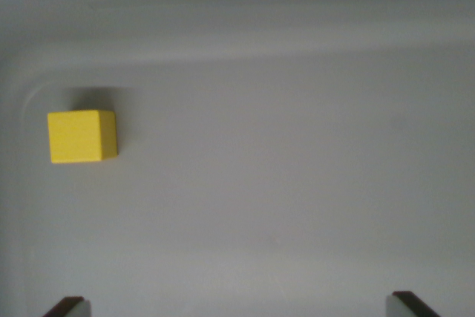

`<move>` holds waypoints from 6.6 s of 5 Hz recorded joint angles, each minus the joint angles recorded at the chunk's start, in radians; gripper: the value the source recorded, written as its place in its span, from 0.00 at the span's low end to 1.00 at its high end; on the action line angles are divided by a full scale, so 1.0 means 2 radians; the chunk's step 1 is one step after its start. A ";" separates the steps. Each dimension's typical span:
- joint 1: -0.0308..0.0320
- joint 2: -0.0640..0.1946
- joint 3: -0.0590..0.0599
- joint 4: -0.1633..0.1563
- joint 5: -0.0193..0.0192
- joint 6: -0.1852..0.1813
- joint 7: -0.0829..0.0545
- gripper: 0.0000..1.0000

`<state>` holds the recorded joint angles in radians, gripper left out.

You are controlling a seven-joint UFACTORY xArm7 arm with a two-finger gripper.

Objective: Pick yellow cube

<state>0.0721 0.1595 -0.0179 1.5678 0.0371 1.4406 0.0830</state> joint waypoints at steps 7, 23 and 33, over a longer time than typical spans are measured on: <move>0.0178 0.066 0.013 -0.001 -0.0046 -0.058 0.018 0.00; 0.0641 0.236 0.048 -0.005 -0.0164 -0.209 0.066 0.00; 0.0741 0.273 0.056 -0.006 -0.0190 -0.242 0.076 0.00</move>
<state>0.2204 0.7050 0.0938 1.5565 -0.0009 0.9565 0.2355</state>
